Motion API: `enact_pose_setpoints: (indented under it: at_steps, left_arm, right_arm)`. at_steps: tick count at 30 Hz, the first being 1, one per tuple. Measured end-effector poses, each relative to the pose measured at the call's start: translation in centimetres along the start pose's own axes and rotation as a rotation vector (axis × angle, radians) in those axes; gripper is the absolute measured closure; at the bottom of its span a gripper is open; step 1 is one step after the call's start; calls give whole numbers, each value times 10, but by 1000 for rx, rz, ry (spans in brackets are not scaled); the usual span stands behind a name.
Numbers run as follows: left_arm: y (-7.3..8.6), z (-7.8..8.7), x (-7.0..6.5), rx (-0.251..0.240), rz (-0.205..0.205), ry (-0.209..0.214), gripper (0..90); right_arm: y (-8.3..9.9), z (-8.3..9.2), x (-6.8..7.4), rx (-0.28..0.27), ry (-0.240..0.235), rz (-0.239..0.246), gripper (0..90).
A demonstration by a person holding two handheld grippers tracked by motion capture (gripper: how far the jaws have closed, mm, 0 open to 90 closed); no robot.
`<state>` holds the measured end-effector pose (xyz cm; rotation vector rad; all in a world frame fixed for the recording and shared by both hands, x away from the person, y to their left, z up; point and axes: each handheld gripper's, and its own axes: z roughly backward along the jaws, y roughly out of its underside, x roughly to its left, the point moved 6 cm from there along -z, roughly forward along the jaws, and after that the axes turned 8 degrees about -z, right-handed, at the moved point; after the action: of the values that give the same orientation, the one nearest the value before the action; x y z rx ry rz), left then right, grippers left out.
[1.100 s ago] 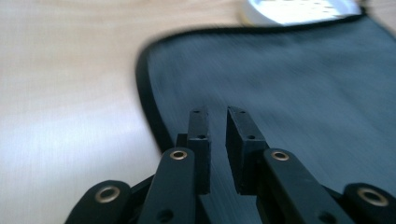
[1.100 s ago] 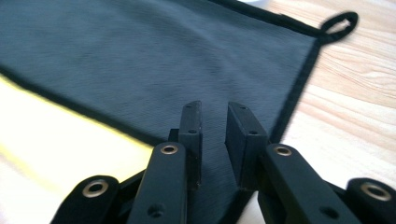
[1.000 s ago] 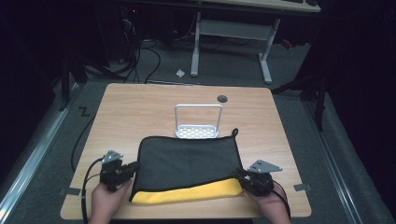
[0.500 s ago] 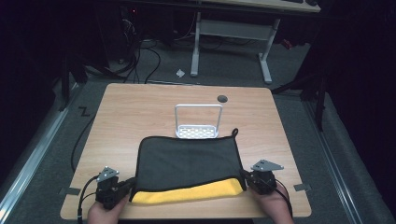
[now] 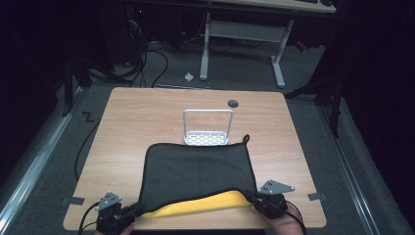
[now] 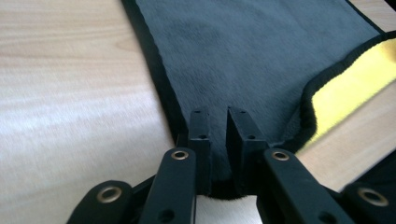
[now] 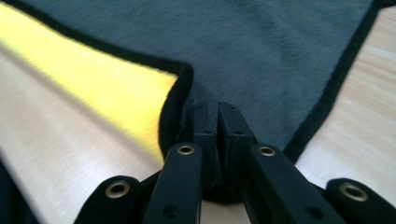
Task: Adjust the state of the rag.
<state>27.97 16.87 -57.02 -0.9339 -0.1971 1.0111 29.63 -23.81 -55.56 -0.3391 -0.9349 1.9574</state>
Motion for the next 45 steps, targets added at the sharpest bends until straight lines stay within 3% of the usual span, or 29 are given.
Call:
enact_pose_setpoints:
  at_steps: [3,11,20,22,25,26,27,28,29,32,33,35,36,40,42,43,45]
  left_arm:
    - [4,2,-3,-3,1,-11,788]
    - [14,11,-7,-9,20,-24,779]
    - [5,8,0,-28,16,-33,767]
    - [-7,0,5,-13,-16,-33,743]
    - [-19,-7,12,-1,-21,-38,717]
    - [-33,-14,18,0,-53,-61,706]
    - [-33,-14,18,0,-53,-61,707]
    - [-40,-19,20,2,-77,-73,707]
    - [-47,-24,22,4,-95,-77,701]
    - [-60,-42,26,13,-127,-88,698]
    - [-60,-52,29,38,-158,-115,702]
    - [-58,-55,30,42,-171,-121,709]
    - [-56,-57,31,39,-174,-115,726]
    - [-55,-56,31,41,-177,-106,750]
    - [-53,-55,30,37,-205,-119,754]
    - [-52,-55,29,43,-237,-132,781]
    - [-51,-55,28,45,-252,-138,799]
  right_arm:
    - [6,5,5,8,5,21,868]
    - [18,13,5,20,22,16,867]
    - [15,12,3,4,34,17,847]
    - [7,7,0,-7,35,10,815]
    - [-1,0,-3,-9,47,11,770]
    - [-11,-10,-8,-11,65,0,742]
    - [-17,-15,-11,-10,71,-3,725]
    - [-17,-15,-11,-10,71,-3,725]
    - [-29,-26,-17,-2,85,-1,705]
    - [-41,-37,-25,6,91,-28,667]
    - [-52,-46,-32,1,97,-64,676]
    - [-56,-49,-33,-7,97,-71,681]
    - [-57,-52,-31,-37,103,-49,711]
    - [-50,-57,-22,2,86,20,784]
    - [-45,-62,-21,31,64,16,826]
    - [-43,-63,-20,42,77,47,838]
    - [-42,-62,-20,45,82,51,840]
